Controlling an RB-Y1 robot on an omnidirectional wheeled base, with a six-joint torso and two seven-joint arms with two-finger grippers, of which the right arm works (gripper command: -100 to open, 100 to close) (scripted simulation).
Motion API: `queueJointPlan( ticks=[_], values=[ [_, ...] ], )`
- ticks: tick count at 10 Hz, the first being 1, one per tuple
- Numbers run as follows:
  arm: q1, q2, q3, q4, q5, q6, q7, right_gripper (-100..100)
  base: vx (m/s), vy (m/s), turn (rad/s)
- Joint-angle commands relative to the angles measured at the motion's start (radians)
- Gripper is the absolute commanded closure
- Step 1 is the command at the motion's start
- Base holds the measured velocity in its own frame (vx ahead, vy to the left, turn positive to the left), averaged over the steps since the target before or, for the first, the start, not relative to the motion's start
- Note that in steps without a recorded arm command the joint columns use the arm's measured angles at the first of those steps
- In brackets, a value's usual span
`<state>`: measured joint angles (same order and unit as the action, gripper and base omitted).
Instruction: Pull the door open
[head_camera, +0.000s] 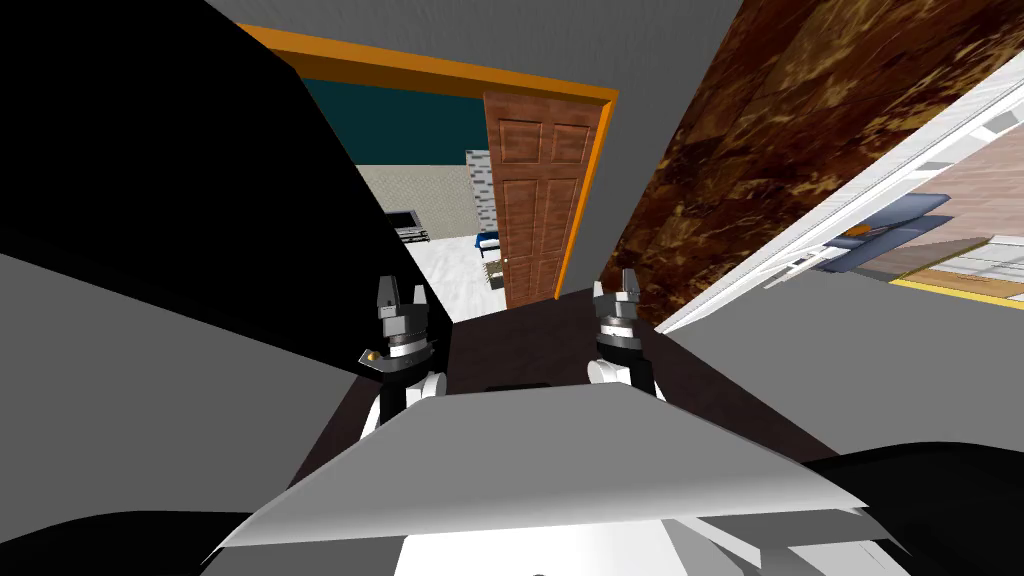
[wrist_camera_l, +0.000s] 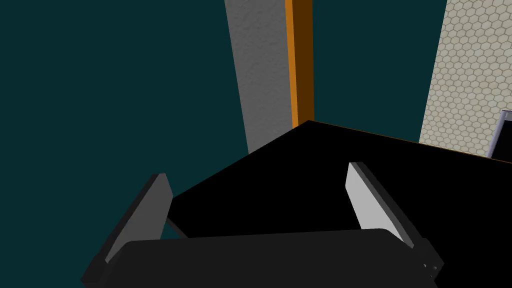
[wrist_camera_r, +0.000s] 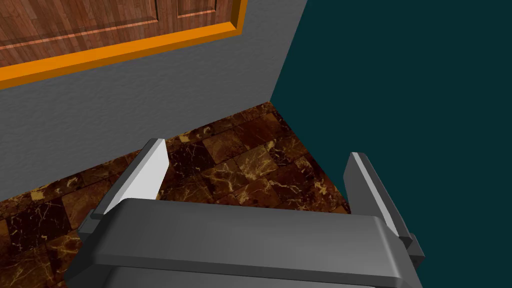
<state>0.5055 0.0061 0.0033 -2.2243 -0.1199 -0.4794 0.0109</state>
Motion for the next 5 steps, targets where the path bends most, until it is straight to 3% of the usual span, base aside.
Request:
queueJointPlan(
  ticks=[1,5],
  values=[
    [-0.009,-0.014,0.001,0.036,-0.007,-0.009,-0.001,-100,0.08,0.023,0.093],
    [-0.027,-0.039,0.004,0.109,-0.021,-0.027,-0.003,-100,0.16,0.032,0.073]
  ],
)
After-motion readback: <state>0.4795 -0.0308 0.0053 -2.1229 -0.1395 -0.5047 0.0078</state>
